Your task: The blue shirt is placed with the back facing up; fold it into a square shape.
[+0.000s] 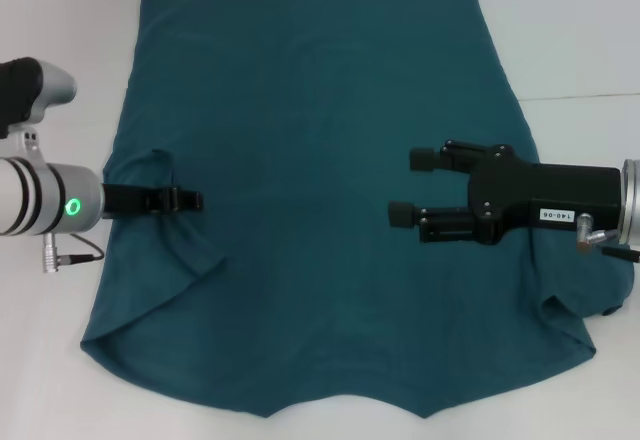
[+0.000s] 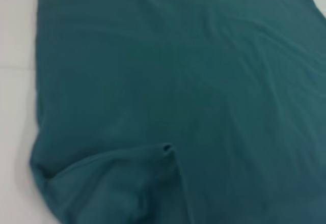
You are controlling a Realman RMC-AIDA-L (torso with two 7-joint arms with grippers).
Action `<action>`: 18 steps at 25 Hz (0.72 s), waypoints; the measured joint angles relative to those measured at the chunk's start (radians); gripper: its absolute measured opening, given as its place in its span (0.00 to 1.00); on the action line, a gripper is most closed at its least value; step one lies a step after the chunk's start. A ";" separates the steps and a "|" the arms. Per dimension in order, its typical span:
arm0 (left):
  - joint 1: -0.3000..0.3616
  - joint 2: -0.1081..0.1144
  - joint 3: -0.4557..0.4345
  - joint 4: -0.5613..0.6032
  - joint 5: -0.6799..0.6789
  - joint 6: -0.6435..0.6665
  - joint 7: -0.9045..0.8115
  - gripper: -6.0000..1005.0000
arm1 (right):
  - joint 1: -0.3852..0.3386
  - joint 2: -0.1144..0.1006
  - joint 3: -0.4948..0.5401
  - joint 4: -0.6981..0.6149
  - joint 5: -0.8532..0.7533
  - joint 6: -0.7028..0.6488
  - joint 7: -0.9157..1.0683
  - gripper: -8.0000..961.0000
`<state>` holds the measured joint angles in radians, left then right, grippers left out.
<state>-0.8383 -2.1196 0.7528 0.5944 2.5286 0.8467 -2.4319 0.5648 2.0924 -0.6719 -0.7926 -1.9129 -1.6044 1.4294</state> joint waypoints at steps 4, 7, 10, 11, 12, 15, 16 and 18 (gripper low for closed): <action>-0.031 -0.002 0.004 -0.015 -0.001 0.006 -0.001 0.53 | 0.001 0.000 0.000 0.001 0.000 0.000 -0.001 0.96; -0.061 -0.002 0.005 -0.043 -0.001 0.005 0.001 0.40 | 0.004 0.000 0.000 0.002 0.000 0.000 -0.002 0.96; -0.085 -0.003 0.005 -0.068 -0.001 -0.013 0.006 0.29 | 0.007 0.000 0.000 0.003 0.000 0.000 -0.003 0.96; -0.088 -0.003 0.005 -0.071 -0.001 -0.019 0.006 0.25 | 0.007 0.000 0.000 0.005 0.000 0.000 -0.003 0.96; -0.090 -0.004 0.005 -0.072 -0.001 -0.026 0.006 0.22 | 0.007 0.000 0.000 0.008 0.000 0.000 -0.004 0.96; -0.088 -0.006 0.005 -0.052 -0.001 -0.022 0.004 0.22 | 0.007 0.000 0.002 0.012 0.000 0.001 -0.009 0.96; -0.084 -0.006 0.004 -0.043 -0.001 -0.017 0.004 0.22 | 0.007 0.000 0.004 0.012 0.000 0.001 -0.010 0.96; -0.069 -0.006 0.004 -0.012 0.002 0.010 0.001 0.22 | 0.007 0.000 0.006 0.012 0.000 0.001 -0.011 0.96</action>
<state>-0.9076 -2.1255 0.7572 0.5829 2.5311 0.8562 -2.4304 0.5714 2.0924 -0.6663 -0.7804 -1.9129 -1.6036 1.4181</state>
